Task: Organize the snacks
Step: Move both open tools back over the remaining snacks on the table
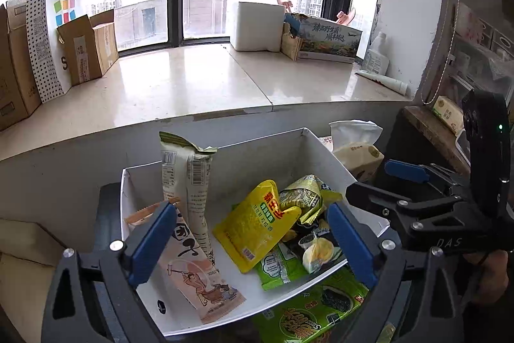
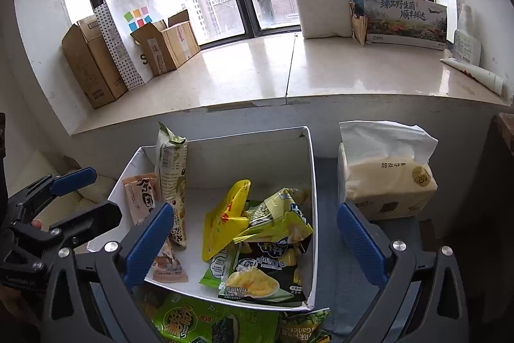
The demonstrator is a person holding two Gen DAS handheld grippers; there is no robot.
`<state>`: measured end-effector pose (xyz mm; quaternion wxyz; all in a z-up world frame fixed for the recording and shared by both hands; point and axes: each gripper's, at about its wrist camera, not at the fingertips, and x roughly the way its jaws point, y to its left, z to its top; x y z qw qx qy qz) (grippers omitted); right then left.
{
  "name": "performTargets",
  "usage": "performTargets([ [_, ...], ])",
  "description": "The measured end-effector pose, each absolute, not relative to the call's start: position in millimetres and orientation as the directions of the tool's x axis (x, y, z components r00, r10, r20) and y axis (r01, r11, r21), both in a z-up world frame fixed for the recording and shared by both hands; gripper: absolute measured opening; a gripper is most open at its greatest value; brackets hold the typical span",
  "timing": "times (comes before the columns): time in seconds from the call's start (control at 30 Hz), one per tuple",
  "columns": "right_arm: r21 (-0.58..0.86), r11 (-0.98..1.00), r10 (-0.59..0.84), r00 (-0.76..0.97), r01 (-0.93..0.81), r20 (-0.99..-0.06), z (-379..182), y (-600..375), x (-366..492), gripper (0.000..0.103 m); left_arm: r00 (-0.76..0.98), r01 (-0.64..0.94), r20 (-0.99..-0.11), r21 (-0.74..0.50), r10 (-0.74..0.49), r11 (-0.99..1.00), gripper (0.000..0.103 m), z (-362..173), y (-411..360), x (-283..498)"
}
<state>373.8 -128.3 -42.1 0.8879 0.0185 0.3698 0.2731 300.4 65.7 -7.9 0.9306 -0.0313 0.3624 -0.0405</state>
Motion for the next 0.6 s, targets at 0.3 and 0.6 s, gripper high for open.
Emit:
performTargets([
  [0.3, 0.193, 0.853, 0.486, 0.602, -0.485, -0.634, -37.9, -126.8, 362.1, 0.103, 0.74, 0.049, -0.667, -0.069, -0.082, 0.996, 0.103, -8.5, 64.9, 286.0],
  [0.6, 0.275, 0.82, 0.565, 0.632, -0.502, -0.531, -25.1, -156.6, 321.4, 0.103, 0.784, 0.066, -0.61, -0.105, -0.116, 0.992, 0.103, -2.9, 72.4, 226.5],
])
